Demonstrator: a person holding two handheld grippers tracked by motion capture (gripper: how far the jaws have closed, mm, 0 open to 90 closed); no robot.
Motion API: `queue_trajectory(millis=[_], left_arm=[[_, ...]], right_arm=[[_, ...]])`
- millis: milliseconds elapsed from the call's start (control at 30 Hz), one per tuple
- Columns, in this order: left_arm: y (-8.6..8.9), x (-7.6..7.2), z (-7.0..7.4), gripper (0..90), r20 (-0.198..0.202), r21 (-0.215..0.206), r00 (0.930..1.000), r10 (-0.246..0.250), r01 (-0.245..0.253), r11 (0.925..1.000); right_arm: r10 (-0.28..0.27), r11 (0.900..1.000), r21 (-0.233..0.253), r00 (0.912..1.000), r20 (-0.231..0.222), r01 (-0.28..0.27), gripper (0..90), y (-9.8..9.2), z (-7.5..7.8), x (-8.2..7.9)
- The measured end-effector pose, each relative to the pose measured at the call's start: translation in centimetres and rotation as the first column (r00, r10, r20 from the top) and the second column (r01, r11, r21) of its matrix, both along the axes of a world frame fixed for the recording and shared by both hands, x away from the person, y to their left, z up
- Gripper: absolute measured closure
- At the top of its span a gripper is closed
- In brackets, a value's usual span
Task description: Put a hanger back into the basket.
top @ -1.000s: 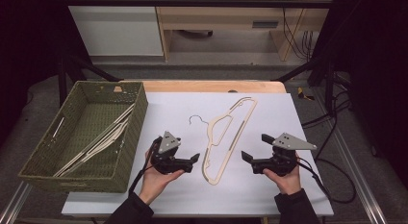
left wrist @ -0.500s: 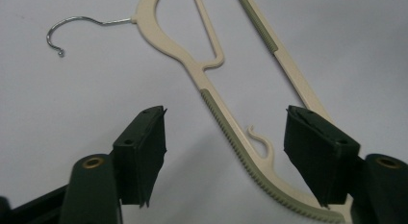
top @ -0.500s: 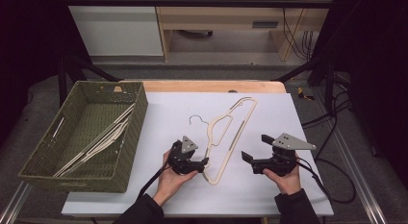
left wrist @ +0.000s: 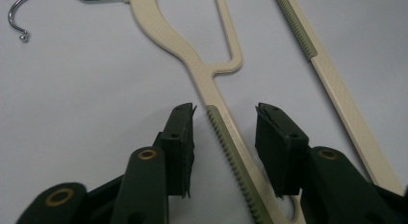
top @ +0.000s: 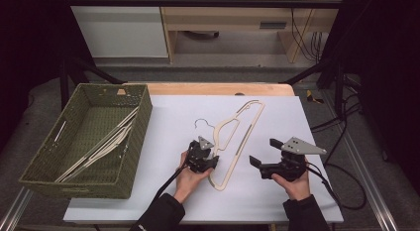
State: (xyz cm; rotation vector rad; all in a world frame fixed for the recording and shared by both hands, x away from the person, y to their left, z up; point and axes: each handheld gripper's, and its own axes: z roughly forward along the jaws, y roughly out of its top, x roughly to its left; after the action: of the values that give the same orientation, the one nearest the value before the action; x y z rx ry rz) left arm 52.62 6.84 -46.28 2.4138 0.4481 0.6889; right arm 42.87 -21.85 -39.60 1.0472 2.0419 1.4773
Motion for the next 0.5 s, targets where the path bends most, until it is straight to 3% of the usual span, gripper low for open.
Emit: queue_trajectory(millis=[67,167,267,300,500], left_arm=[[-0.3,-0.2,0.1,64.1,0.012,0.024,0.9997,0.021,-0.021,0.9995],[-1.0,-0.6,0.3,66.6,-0.005,0.051,0.9976,0.069,-0.069,0.9963],[-1.5,-0.7,0.5,75.1,0.009,0.08,0.9986,0.052,-0.053,0.9954],[-1.5,-0.5,0.7,75.4,0.022,0.11,0.9993,0.03,-0.032,0.9934],[-0.7,0.0,0.9,75.9,-0.004,0.112,0.9998,-0.019,0.02,0.9935]], right_arm=[[0.0,1.0,-0.001,1.0,-0.001,0.0,4.8,0.0,0.0,0.0],[0.002,1.0,0.001,1.0,-0.001,-0.002,4.7,0.0,0.0,0.0],[0.007,1.0,-0.002,1.0,0.003,-0.007,4.7,0.0,0.0,0.0],[0.006,1.0,0.001,1.0,0.0,-0.006,4.7,0.0,0.0,0.0],[0.004,1.0,0.006,1.0,0.001,-0.004,4.7,-0.1,0.1,-0.1]])
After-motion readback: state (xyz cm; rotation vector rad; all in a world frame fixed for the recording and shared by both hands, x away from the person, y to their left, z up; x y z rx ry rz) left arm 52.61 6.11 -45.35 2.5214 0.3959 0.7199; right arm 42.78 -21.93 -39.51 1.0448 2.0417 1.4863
